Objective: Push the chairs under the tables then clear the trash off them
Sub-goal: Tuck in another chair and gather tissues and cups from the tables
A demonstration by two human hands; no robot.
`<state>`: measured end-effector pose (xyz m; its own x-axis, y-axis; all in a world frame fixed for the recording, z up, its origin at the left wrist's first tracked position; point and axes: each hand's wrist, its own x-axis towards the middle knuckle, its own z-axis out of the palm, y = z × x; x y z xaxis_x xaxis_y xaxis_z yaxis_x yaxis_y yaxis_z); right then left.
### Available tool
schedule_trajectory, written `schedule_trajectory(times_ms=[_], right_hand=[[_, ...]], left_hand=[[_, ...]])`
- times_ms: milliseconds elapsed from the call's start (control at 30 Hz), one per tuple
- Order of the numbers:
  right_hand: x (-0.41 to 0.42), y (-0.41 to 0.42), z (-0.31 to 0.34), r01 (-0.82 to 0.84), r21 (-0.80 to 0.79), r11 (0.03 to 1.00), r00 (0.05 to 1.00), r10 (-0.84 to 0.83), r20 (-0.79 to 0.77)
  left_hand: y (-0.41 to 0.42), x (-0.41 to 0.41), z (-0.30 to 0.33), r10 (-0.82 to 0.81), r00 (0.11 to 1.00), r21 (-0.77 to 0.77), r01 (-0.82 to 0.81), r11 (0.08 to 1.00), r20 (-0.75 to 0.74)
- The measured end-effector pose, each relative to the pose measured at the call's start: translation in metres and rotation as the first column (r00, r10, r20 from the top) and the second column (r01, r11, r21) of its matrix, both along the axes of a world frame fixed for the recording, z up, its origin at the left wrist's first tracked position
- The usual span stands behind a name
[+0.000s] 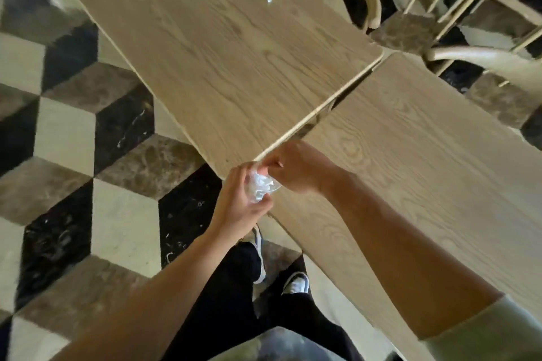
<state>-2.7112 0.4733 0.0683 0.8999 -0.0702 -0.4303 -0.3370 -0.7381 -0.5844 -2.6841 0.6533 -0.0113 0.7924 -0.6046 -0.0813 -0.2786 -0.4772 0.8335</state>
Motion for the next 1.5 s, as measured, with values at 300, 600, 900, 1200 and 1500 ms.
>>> schedule_trajectory(times_ms=[300, 600, 900, 1200, 1500], right_hand=[[0.135, 0.111, 0.002, -0.354, 0.006, 0.935, 0.926, 0.352, -0.134], [0.327, 0.169, 0.022, -0.173, 0.022, 0.985, 0.980, 0.174, -0.092], [0.434, 0.031, -0.003, 0.497, 0.092, 0.863, 0.861, -0.503, 0.067], [0.499, -0.164, -0.094, 0.960, -0.148, 0.239, 0.248, -0.968, 0.045], [0.666, -0.149, -0.116, 0.860, -0.079, 0.505, 0.508, -0.831, 0.228]], left_hand=[[0.110, 0.107, 0.007, 0.246, 0.969, -0.021, -0.245, 0.969, 0.030], [0.165, 0.314, -0.007, 0.232, 0.972, -0.108, -0.233, 0.966, -0.025], [0.056, 0.488, -0.007, 0.026, 1.000, -0.099, -0.024, 0.995, 0.017], [-0.085, 0.669, -0.029, -0.138, 0.990, -0.005, 0.138, 0.990, -0.003], [-0.101, 0.806, -0.046, -0.173, 0.985, -0.023, 0.173, 0.985, 0.007]])
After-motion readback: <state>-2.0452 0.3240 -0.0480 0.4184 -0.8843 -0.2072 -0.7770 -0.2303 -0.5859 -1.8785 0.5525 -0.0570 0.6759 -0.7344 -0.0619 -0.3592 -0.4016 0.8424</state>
